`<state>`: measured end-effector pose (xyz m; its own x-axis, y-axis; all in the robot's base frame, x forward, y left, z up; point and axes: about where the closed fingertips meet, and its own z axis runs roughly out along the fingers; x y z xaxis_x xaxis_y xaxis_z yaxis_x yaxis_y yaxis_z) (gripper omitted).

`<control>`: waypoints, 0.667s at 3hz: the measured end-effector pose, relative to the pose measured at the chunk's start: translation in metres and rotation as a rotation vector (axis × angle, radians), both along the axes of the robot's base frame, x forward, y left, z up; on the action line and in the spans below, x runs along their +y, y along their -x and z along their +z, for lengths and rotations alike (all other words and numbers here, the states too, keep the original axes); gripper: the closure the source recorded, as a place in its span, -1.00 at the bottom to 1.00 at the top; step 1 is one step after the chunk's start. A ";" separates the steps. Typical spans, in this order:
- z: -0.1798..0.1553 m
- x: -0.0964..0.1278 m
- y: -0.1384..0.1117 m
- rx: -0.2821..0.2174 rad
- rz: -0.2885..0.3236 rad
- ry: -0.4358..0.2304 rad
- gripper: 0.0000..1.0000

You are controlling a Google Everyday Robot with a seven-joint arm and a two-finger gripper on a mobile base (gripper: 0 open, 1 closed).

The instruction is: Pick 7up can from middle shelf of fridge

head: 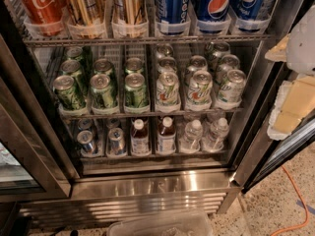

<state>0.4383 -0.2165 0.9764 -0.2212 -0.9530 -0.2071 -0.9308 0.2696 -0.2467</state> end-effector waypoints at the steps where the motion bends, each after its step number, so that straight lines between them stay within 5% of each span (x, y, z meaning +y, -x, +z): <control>1: 0.000 0.000 0.000 0.000 0.000 0.000 -1.00; 2: -0.005 0.000 0.000 -0.022 -0.005 -0.016 -1.00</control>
Offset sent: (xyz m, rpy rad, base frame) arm 0.0003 -0.0033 -0.0177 0.0396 -0.0347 -0.0142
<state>0.4386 -0.2170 0.9710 -0.2214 -0.9484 -0.2272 -0.9240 0.2785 -0.2622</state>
